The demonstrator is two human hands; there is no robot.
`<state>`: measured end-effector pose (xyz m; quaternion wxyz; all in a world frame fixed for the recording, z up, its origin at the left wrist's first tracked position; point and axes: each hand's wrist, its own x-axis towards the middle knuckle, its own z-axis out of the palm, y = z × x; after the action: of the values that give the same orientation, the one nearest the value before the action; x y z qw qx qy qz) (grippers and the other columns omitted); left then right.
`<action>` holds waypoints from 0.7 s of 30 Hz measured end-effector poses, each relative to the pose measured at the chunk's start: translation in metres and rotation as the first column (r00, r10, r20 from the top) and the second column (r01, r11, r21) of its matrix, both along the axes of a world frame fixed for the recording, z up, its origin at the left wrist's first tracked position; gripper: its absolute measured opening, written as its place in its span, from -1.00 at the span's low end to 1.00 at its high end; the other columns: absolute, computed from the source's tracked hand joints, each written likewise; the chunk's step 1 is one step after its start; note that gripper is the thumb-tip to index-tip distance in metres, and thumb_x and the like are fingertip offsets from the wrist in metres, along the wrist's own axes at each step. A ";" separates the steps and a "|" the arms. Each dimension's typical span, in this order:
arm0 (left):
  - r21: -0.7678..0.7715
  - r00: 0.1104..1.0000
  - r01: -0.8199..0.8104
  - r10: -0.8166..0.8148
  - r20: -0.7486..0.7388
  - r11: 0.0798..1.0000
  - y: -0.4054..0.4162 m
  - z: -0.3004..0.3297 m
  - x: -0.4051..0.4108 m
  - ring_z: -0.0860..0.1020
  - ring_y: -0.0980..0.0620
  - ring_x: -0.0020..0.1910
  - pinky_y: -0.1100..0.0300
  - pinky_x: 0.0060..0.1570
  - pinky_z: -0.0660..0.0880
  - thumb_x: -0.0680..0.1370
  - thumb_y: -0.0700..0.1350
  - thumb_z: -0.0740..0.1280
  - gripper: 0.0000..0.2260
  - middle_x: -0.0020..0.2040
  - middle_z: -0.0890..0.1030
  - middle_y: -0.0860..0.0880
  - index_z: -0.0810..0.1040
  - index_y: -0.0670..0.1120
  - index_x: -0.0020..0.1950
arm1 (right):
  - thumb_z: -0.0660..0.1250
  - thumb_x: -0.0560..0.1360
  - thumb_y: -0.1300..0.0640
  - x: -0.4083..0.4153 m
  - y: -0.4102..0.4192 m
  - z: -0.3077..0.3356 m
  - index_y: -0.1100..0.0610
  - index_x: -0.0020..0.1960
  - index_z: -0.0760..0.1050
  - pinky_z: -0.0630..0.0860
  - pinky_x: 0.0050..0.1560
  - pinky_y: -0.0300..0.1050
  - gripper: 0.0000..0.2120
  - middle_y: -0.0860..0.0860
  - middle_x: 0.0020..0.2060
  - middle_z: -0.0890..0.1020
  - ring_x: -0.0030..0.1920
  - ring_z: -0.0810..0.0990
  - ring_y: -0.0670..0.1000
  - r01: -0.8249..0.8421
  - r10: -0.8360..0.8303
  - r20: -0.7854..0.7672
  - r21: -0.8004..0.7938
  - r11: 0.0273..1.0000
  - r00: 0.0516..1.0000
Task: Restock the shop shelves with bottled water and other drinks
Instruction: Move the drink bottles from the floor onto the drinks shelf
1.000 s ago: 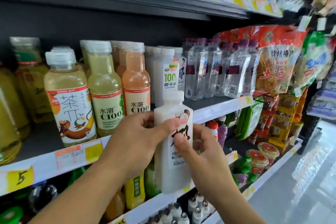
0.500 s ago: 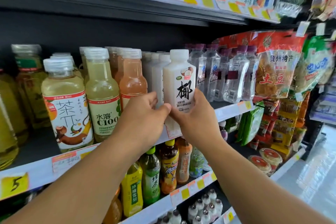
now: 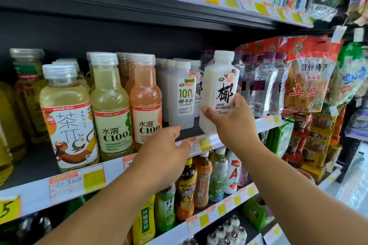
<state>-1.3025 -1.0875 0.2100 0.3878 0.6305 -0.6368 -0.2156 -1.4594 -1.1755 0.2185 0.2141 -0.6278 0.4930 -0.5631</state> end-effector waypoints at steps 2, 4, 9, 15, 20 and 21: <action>-0.037 0.973 -0.025 0.033 0.227 0.999 0.002 -0.007 -0.004 0.39 0.07 0.40 0.16 0.35 0.36 0.61 0.03 0.23 -0.47 0.48 0.38 0.09 0.18 0.09 0.57 | 0.54 0.44 -0.06 0.000 -0.013 0.008 0.03 0.14 0.41 0.49 -0.27 -0.23 -0.58 -0.16 -0.09 0.62 -0.13 0.62 -0.16 0.001 -0.001 0.002 0.015 1.000 1.000; -0.111 0.884 -0.036 0.083 0.460 0.993 0.006 -0.010 -0.011 0.48 0.07 0.27 0.18 0.19 0.44 0.61 0.08 0.20 -0.47 0.41 0.45 0.11 0.14 0.13 0.57 | 0.54 0.44 -0.05 0.000 -0.025 0.012 0.05 0.17 0.40 0.53 -0.24 -0.20 -0.55 -0.13 -0.06 0.62 -0.10 0.62 -0.11 -0.008 0.007 0.022 0.044 0.999 1.000; -0.136 0.676 -0.053 0.136 0.724 0.989 -0.004 0.002 -0.022 0.52 0.01 -0.03 0.14 -0.18 0.37 0.63 0.11 0.14 -0.70 0.08 0.58 0.04 0.44 0.09 0.32 | 0.53 0.45 -0.06 -0.001 -0.048 -0.008 0.06 0.24 0.40 0.56 0.03 -0.03 -0.52 -0.08 0.06 0.63 0.07 0.62 0.03 -0.013 0.022 -0.057 0.144 0.989 0.998; -0.200 0.598 -0.063 0.197 0.777 0.978 -0.014 0.013 -0.028 0.37 -0.08 -0.20 0.13 -0.24 0.23 0.59 0.01 0.21 -0.82 -0.18 0.47 -0.02 0.30 0.01 -0.18 | 0.49 0.48 -0.07 0.005 -0.059 -0.012 0.08 0.25 0.34 0.46 -0.01 -0.09 -0.51 -0.08 0.07 0.57 0.04 0.56 0.01 -0.034 0.053 -0.149 0.128 0.991 0.987; -0.196 0.610 -0.050 0.185 0.770 0.979 -0.017 0.015 -0.024 0.43 -0.10 -0.17 0.13 -0.24 0.25 0.58 0.01 0.22 -0.86 -0.23 0.41 -0.03 0.35 0.03 -0.15 | 0.48 0.48 -0.13 0.007 -0.068 -0.009 0.09 0.19 0.37 0.44 -0.03 -0.09 -0.53 -0.06 0.03 0.56 0.06 0.56 0.05 -0.012 0.050 -0.229 0.167 0.986 0.972; -0.188 0.614 -0.044 0.175 0.769 0.981 -0.018 0.016 -0.022 0.41 -0.10 -0.18 0.13 -0.24 0.25 0.57 0.01 0.22 -0.88 -0.26 0.37 -0.02 0.38 0.03 -0.14 | 0.47 0.47 -0.16 0.008 -0.070 -0.008 0.10 0.20 0.38 0.46 -0.02 -0.07 -0.51 -0.03 0.06 0.57 0.09 0.57 0.08 0.001 0.046 -0.259 0.178 0.984 0.965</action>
<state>-1.3247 -1.1056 0.2255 0.1308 0.6680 -0.7165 0.1527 -1.4516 -1.2453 0.2102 0.2081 -0.6808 0.5577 -0.4268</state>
